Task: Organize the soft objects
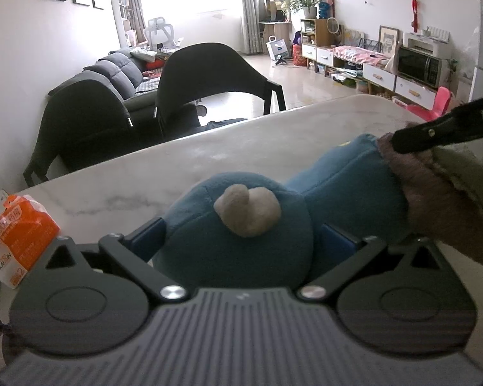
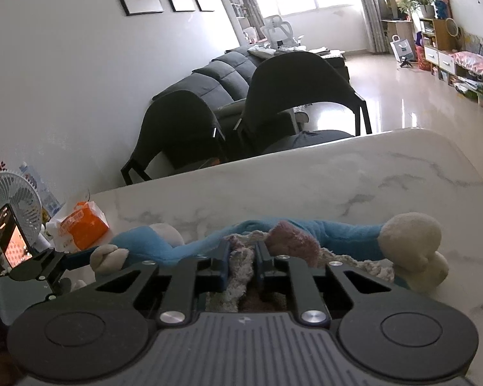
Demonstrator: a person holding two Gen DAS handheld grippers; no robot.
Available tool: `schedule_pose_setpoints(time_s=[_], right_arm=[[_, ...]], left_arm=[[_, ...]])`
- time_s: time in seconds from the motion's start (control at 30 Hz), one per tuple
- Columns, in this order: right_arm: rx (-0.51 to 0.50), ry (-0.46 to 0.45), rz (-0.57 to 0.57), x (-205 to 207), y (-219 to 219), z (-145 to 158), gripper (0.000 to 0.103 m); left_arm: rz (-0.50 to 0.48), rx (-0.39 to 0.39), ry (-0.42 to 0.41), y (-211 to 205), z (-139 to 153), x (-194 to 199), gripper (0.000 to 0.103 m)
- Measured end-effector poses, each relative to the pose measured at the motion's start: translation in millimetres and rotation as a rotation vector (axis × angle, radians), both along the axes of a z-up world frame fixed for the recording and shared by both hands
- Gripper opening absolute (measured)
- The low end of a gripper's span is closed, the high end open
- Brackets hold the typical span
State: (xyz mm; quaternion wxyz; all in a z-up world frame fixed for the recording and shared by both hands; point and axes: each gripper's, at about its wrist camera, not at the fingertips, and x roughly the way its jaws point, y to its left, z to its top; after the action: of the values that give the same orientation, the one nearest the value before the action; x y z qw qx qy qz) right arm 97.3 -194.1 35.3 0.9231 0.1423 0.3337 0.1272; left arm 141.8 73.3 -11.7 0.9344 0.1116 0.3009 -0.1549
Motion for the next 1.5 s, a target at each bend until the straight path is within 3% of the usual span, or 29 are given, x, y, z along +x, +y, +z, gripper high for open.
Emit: schedule_pose_setpoints(time_s=[0.3,0.43,0.57,0.7,0.93,1.07,1.2,1.33,1.47,1.5], right_arm=[[0.001,-0.026,-0.037,-16,-11,11,0.04],[-0.011,-0.034,-0.059,-25,-15,16,0.045],[-0.035,0.01,-0.051,-26,-15,10,0.049],[-0.075,0.047,-0.035,-31,-11,1,0.06],[-0.173,0.103,-0.003,-57,-6,-14,0.062],[-0.236,0.138,0.011,-73,-3,-24,0.075],[-0.297,0.186,0.024,-76,0,-40,0.08],[-0.336,0.228,0.025,-71,0,-59,0.079],[-0.332,0.233,0.033,-67,-1,-72,0.065],[-0.33,0.226,0.042,-67,0,-72,0.055]], left_arm=[[0.009,-0.002,-0.004,4,3,-2,0.103],[0.026,0.0,-0.004,7,4,-1,0.103],[0.032,-0.007,0.0,9,3,-2,0.103],[0.028,-0.003,0.005,8,0,-3,0.103],[0.03,0.026,-0.008,4,-4,-11,0.103],[0.032,0.03,-0.012,4,-5,-14,0.103],[0.034,0.033,-0.014,3,-6,-15,0.103],[0.044,0.026,-0.014,3,-7,-15,0.103],[0.044,0.037,-0.013,3,-8,-17,0.103],[0.045,0.036,-0.012,3,-8,-16,0.103]])
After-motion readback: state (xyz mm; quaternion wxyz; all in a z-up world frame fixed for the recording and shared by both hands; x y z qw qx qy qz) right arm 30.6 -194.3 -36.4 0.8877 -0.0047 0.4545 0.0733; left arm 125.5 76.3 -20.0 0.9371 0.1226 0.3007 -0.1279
